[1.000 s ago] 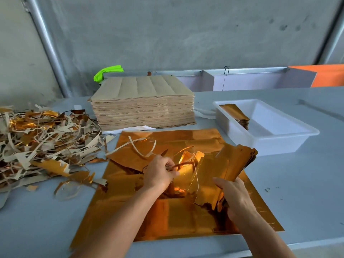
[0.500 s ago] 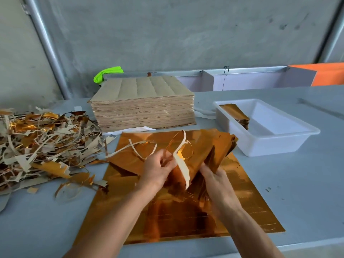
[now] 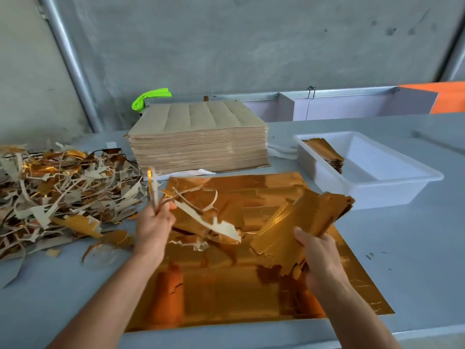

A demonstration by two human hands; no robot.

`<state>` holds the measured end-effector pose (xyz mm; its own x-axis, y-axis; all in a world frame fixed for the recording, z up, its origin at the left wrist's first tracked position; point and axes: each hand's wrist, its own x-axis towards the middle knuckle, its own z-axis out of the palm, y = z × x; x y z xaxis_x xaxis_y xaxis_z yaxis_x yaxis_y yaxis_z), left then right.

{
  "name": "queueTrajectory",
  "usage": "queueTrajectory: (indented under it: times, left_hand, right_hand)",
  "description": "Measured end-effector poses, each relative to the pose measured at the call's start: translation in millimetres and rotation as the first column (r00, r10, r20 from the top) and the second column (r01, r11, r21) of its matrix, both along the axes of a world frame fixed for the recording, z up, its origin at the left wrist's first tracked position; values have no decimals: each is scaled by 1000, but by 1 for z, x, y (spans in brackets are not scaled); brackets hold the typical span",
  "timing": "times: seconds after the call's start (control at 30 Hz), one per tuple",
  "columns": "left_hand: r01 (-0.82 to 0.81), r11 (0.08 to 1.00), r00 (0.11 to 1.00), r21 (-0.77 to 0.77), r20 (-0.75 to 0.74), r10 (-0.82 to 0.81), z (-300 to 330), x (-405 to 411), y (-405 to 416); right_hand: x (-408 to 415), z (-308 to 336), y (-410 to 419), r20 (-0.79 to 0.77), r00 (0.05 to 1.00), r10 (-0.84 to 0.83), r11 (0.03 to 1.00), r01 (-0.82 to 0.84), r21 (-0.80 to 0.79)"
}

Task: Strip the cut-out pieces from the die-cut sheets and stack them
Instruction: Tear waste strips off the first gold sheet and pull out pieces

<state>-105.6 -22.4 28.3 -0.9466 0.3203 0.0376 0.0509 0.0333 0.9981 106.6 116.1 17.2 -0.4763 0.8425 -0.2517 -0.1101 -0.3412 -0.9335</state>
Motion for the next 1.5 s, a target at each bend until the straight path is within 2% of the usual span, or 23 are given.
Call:
queueTrajectory:
  times: [0.07, 0.13, 0.2, 0.23, 0.37, 0.43, 0.47, 0.5, 0.53, 0.57, 0.6, 0.63, 0.67, 0.7, 0.77, 0.8, 0.83, 0.97, 1.13, 1.23, 1.3, 1.37, 1.5]
  left_hand:
    - [-34, 994, 993, -104, -118, 22, -3, -14, -10]
    - [-11, 921, 941, -389, -317, -122, -6, -21, -13]
    - [-33, 682, 856, -731, -373, -357, -6, -20, -11]
    - [-60, 557, 839, -828, -344, -421, -3, -17, -10]
    - [-145, 170, 861, -975, -209, -464, 15, -4, -5]
    - [-205, 60, 852, -977, -208, -481, 31, 5, -4]
    - [-277, 79, 825, -958, -279, -492, 39, 13, -5]
    - [-374, 187, 751, -908, -415, -514, 43, 23, -4]
    - [-448, 395, 602, -802, -597, -530, 45, 34, -1]
    - [-414, 639, 410, -648, -760, -505, 42, 45, 5]
    - [-251, 799, 262, -546, -833, -487, 39, 58, 14]
    - [-63, 821, 171, -568, -816, -552, 35, 70, 23]
    - [60, 747, 111, -662, -739, -664, 30, 80, 31]
    - [115, 631, 108, -767, -622, -775, 22, 83, 39]
    - [135, 371, 220, -919, -338, -915, 4, 74, 46]
    - [148, 296, 283, -944, -247, -927, -3, 66, 47]
    - [166, 276, 330, -947, -210, -920, -8, 59, 45]
    - [175, 372, 441, -912, -265, -857, -12, 36, 30]
    - [-124, 423, 588, -898, -409, -697, -2, 9, 9]
    - [-250, 381, 590, -890, -452, -669, -2, 2, 8]
    - [-229, 294, 566, -928, -372, -736, -8, 2, 10]
    - [-222, 258, 546, -940, -339, -766, -13, 5, 10]
    - [-229, 389, 475, -892, -451, -755, -19, 11, 4]
  right_hand:
    - [5, -1, 5, 15, 1000, -27, 1000, 27, -9]
    - [7, 0, 7, 9, 999, -33, 999, 33, -21]
    - [5, 1, 6, 7, 999, -33, 998, 34, -53]
    - [5, 1, 4, 4, 999, -33, 997, 34, -74]
    - [4, 0, 5, 12, 998, -60, 994, 61, -88]
    - [4, -1, 6, 9, 999, -53, 995, 53, -81]
    - [3, -1, 5, 8, 999, -45, 996, 45, -79]
    - [2, -2, 4, 10, 999, -38, 996, 39, -83]
    - [0, -3, 3, 18, 999, -39, 995, 40, -86]
    - [-2, -3, 3, 22, 999, -41, 995, 43, -95]
    - [-4, -3, 2, 34, 998, -46, 993, 49, -108]
    - [-5, -4, 1, 43, 998, -49, 991, 53, -124]
    - [-6, -4, 1, 48, 997, -53, 989, 59, -136]
    - [-6, -4, 1, 48, 997, -54, 988, 61, -144]
    - [-5, -2, -1, 63, 997, -53, 991, 60, -123]
    - [-4, -1, -1, 69, 996, -52, 992, 59, -107]
    - [-3, -1, 0, 65, 996, -56, 993, 62, -102]
    - [-1, -3, 3, 27, 999, -40, 994, 43, -97]
    - [-4, -7, 4, -3, 1000, 0, 996, 0, -86]
    - [-13, -8, 0, -10, 999, 46, 996, -47, -78]
    - [-17, -8, -5, -5, 997, 76, 994, -76, -80]
    - [-21, -9, -7, 4, 994, 105, 992, -104, -77]
    - [-24, -10, -11, 31, 991, 133, 990, -131, -60]
